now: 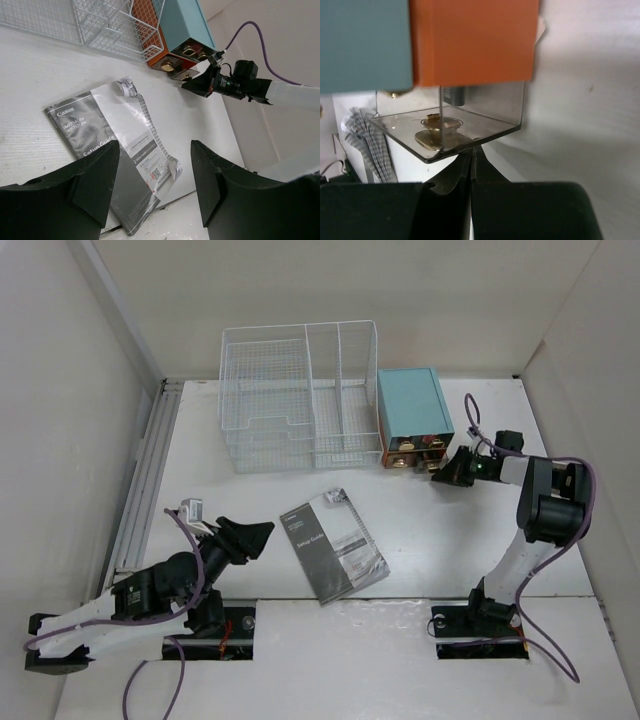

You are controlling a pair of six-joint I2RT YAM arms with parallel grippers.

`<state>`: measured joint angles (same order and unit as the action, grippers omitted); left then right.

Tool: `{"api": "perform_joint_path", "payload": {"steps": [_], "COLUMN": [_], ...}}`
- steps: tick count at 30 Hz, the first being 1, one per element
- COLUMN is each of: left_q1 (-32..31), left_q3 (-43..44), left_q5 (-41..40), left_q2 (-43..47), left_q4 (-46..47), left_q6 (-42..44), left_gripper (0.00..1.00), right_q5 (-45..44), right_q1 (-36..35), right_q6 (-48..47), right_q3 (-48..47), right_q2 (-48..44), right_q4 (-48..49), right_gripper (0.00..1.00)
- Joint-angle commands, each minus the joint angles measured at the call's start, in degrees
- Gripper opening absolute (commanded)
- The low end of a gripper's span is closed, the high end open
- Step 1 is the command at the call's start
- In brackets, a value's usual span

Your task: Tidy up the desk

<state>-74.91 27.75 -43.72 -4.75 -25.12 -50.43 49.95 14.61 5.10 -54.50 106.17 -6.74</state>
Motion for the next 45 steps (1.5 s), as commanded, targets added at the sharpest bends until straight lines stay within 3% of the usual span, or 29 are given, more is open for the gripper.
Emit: {"api": "perform_joint_path", "payload": {"steps": [1, 16, 21, 29, 34, 35, 37, 39, 40, 41, 42, 43, 45], "left_q1": [-0.23, -0.23, -0.23, -0.23, -0.23, -0.23, -0.23, -0.23, -0.23, -0.23, -0.23, -0.23, -0.23], "left_q3": [0.47, 0.99, 0.99, 0.99, 0.99, 0.99, 0.30, -1.11, -1.90, -3.21, -3.75, -4.28, -5.77], "left_q5": [-0.75, -1.28, -1.28, -0.75, -0.22, -0.22, 0.39, 2.32, 2.33, 2.33, 2.85, 2.86, 2.86], "left_q2": [-1.22, -1.22, -1.22, -1.74, -1.75, -1.75, -1.75, -2.97, -3.59, -4.29, -6.13, -7.19, -9.99], "left_q4": [1.22, 0.69, 0.16, 1.31, 1.83, 1.83, 2.54, 5.16, 5.87, 5.88, 5.88, 5.88, 5.88], "left_q6": [0.78, 0.25, 0.25, 0.95, 1.48, 1.48, 0.87, 0.34, -0.45, -1.67, -2.47, -4.48, -6.95], "left_gripper": [0.55, 0.55, 0.55, 0.55, 0.55, 0.55, 0.55, 0.57, 0.59, 0.61, 0.62, 0.62, 0.62], "right_q5": [0.41, 0.76, 2.96, 3.40, 5.86, 5.86, 1.14, -8.51, -22.22, -28.53, -33.38, -36.82, -33.72], "right_q1": [0.33, 0.33, 0.33, 0.33, -0.80, -1.94, -8.41, -16.24, -25.59, -30.21, -34.17, -36.65, -36.50], "right_q6": [5.69, 8.08, 7.55, -10.45, -23.71, -30.35, -37.76, -45.25, -45.88, -47.02, -50.68, -50.72, -43.82], "right_q3": [-2.80, -10.88, -8.18, -2.80, -7.36, -9.55, -11.41, -9.24, -6.00, -2.05, 6.43, 7.12, 1.01], "right_q2": [1.67, 6.77, 4.41, -10.97, -18.00, -19.32, -24.50, -34.20, -38.97, -43.81, -48.73, -52.78, -47.84], "right_q4": [8.58, 12.46, 10.98, -9.06, -23.73, -26.19, -31.20, -29.13, -19.63, -14.23, -8.35, -3.33, -8.44], "right_gripper": [0.00, 0.00, 0.00, 0.00, 0.00, 0.00, 0.11, 0.50, 0.69, 0.98, 1.00, 1.00, 1.00]}}
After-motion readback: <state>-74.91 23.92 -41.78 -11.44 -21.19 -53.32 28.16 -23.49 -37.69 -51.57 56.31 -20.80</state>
